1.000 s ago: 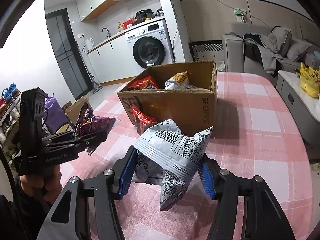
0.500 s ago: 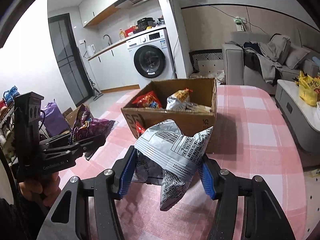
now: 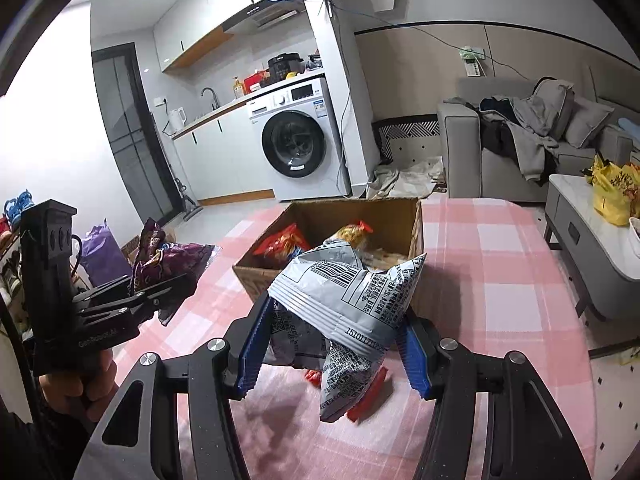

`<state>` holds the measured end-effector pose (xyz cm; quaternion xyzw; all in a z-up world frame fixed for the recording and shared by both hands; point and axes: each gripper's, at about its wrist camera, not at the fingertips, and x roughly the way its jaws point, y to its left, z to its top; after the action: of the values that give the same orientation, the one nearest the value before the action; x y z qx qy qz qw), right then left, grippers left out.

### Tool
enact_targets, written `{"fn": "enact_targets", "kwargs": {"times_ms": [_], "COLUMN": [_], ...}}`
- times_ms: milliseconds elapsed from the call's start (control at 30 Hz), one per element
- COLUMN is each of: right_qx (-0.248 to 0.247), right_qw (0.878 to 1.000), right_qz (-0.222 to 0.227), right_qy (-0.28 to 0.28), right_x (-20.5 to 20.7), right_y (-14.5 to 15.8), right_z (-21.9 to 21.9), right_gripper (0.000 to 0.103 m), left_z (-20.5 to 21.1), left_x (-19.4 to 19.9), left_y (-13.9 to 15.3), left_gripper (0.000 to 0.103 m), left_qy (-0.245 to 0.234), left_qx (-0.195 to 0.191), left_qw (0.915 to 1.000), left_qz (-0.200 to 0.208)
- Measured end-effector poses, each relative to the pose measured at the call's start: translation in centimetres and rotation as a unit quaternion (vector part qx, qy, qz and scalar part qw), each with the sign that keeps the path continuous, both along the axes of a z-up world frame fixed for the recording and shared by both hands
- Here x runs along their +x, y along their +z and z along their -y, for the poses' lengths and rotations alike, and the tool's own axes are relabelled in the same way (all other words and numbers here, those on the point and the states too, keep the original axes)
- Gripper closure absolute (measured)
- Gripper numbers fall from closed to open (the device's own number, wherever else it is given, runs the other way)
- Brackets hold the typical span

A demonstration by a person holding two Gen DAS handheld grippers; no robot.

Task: Organize snacks
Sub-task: 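Lift both bags and carry them over the cardboard box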

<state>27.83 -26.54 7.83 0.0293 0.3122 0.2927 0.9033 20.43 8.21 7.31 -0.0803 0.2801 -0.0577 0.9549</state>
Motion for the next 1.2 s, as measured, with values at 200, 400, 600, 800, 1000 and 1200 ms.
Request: {"fn": "enact_targets", "kwargs": {"times_ms": [200, 400, 600, 800, 1000, 1200], "right_qx": [0.002, 0.011, 0.020, 0.012, 0.004, -0.004], "right_qw": [1.000, 1.000, 1.000, 1.000, 1.000, 1.000], "right_qz": [0.008, 0.011, 0.005, 0.005, -0.003, -0.011], "right_qy": [-0.006, -0.011, -0.013, -0.011, -0.009, -0.009], "right_x": [0.9, 2.0, 3.8, 5.2, 6.5, 8.1], "right_y": [0.9, 1.5, 1.8, 1.9, 1.1, 0.1], "right_z": [-0.1, -0.3, -0.8, -1.9, -3.4, -4.3], "right_gripper": [0.044, 0.044, 0.044, 0.044, 0.044, 0.044], "left_z": [0.1, -0.5, -1.4, -1.2, 0.0, 1.2], "left_x": [1.5, 3.2, 5.1, 7.7, 10.7, 13.6], "left_y": [1.3, 2.3, 3.5, 4.1, 3.6, 2.4], "left_gripper": [0.056, 0.056, 0.056, 0.056, 0.056, 0.056], "left_qy": [0.001, 0.010, 0.016, 0.017, 0.012, 0.004], "left_qx": [-0.001, -0.007, -0.011, -0.006, 0.010, 0.023], "left_qw": [0.9999, 0.9997, 0.9995, 0.9995, 0.9997, 0.9997], "left_qz": [0.013, 0.021, 0.026, 0.028, 0.019, 0.010]}}
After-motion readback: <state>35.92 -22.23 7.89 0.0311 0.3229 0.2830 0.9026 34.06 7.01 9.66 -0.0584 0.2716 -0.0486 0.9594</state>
